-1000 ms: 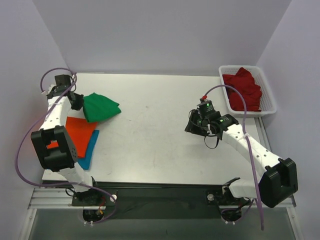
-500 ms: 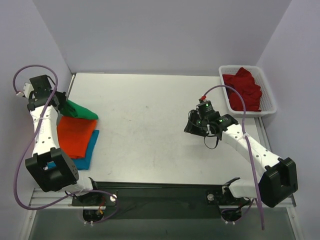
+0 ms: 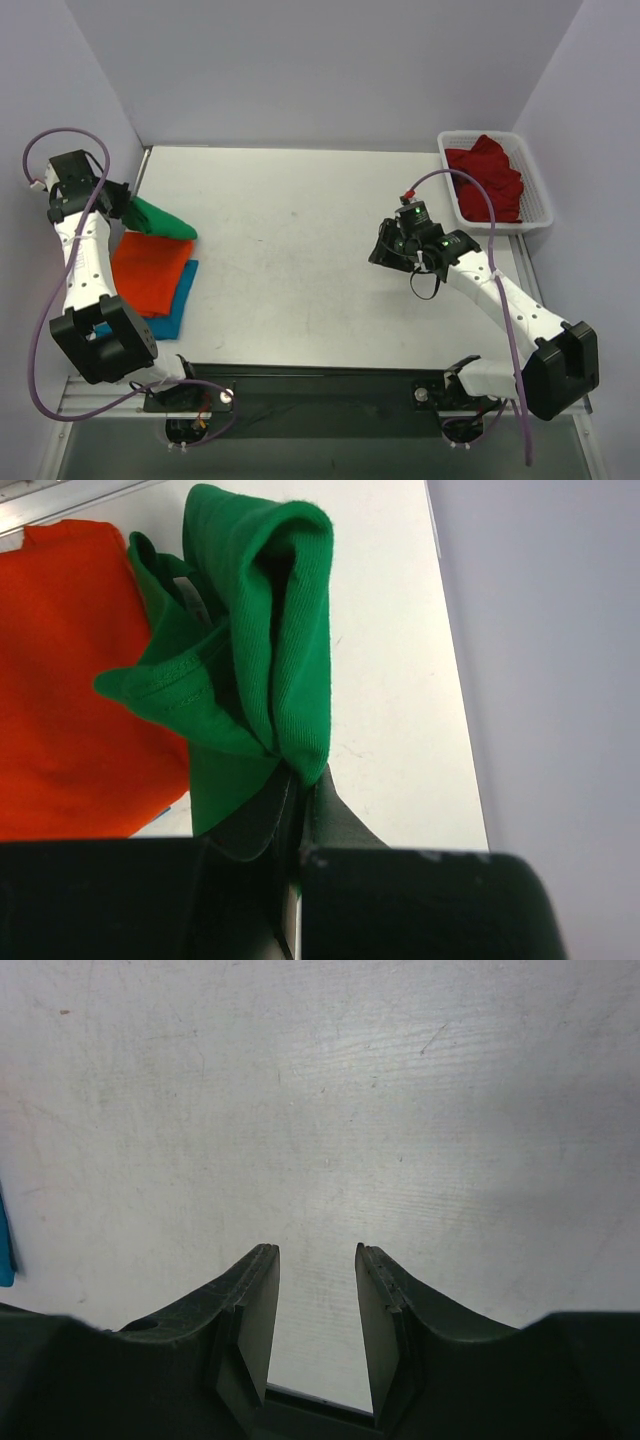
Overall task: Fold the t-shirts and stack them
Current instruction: Put the neatly folded tshirt into the corner of the board with the left arm
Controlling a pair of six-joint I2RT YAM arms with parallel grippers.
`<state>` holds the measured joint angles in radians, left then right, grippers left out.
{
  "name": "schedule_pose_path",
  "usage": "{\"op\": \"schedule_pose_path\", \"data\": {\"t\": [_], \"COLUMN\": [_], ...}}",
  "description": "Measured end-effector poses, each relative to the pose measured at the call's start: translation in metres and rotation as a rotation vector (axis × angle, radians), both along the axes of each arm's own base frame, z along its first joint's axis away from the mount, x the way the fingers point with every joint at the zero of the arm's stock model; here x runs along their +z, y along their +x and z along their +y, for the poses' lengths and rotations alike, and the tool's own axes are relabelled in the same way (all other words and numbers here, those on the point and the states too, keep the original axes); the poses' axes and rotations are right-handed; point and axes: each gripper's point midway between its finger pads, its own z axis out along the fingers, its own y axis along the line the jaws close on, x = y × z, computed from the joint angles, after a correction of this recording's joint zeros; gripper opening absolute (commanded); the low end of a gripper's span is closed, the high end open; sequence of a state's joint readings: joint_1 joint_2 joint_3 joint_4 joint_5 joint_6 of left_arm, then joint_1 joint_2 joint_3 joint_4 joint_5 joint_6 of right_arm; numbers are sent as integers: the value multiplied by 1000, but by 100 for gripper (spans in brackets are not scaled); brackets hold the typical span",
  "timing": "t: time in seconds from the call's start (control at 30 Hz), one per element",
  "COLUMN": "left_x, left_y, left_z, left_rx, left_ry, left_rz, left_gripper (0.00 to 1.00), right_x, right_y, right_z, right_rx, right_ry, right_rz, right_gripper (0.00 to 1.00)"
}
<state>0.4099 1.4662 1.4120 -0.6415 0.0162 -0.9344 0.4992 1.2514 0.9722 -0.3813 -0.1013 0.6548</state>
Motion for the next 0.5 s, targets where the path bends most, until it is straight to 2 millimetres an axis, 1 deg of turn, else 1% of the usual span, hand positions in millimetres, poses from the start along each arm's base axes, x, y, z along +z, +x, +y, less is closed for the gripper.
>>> {"op": "schedule_pose_path", "data": {"t": [0.1, 0.27, 0.5], "left_x": [2, 6, 21], "left_y": [5, 8, 11], "left_z": [-2, -4, -2], "left_rx": [-19, -32, -33], "left_ry": [-8, -13, 4], "left_rz": [-13, -27, -58], "left_gripper": [0, 0, 0], "right_x": [0, 0, 0], "right_y": [0, 0, 0], "right_z": [0, 0, 0], "right_rx": [0, 0, 0], "right_ry": [0, 0, 0], "right_rz": [-1, 0, -1], "right_gripper": [37, 37, 37]}}
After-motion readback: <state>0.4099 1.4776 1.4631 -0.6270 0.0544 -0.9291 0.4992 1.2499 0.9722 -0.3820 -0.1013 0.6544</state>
